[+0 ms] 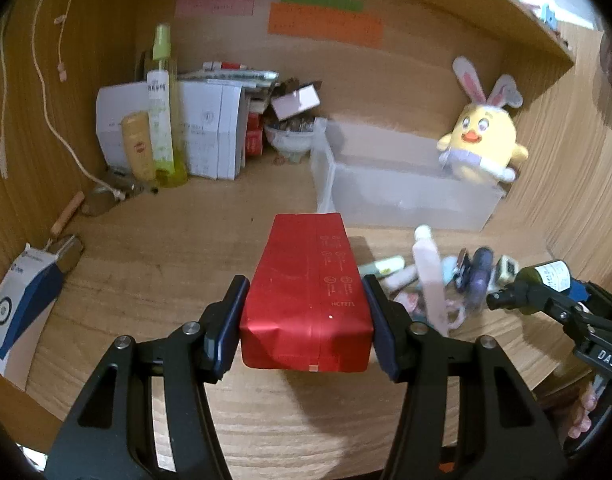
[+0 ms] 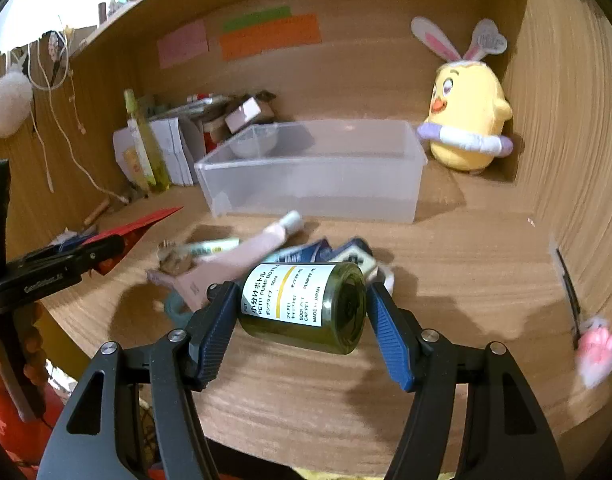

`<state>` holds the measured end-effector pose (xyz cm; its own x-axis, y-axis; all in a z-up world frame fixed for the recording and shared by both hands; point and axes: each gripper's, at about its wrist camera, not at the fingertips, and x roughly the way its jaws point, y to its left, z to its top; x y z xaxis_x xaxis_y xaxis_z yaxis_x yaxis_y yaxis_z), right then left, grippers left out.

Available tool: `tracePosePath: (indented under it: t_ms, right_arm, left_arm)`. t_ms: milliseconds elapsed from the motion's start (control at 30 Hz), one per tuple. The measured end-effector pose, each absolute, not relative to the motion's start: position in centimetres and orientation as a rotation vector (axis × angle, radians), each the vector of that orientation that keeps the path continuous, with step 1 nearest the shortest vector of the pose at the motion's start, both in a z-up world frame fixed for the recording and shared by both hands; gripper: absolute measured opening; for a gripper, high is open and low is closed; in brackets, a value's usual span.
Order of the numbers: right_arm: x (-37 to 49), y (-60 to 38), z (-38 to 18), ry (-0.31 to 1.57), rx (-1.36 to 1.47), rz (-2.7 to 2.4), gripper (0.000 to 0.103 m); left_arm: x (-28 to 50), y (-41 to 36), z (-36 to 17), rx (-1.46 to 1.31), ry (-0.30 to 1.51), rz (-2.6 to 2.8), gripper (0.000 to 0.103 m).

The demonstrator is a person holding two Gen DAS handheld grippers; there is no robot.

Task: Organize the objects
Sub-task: 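Grasp the red box with the left gripper while the right gripper grasps the green dropper bottle, then carry the red box into the clear bin with the left gripper while the right gripper drops the bottle in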

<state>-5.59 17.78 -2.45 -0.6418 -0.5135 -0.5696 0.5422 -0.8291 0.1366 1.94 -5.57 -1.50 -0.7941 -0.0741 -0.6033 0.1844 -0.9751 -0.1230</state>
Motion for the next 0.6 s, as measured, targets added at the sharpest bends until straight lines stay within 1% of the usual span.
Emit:
tracePosePath:
  t_ms: [267,600]
  right_arm:
    - [-6.8,17.9,-0.2,0.058,0.735,-2.462,0.062]
    - [-10.2,16.9,1.5,0.075,0.686,-2.492,0.062]
  left_arm:
    - [1.4,-4.8,1.1,0.849,0.252,-2.895,0.056]
    - [-2.2,-3.8,3.2,0.813,0.22,-2.953,0.056]
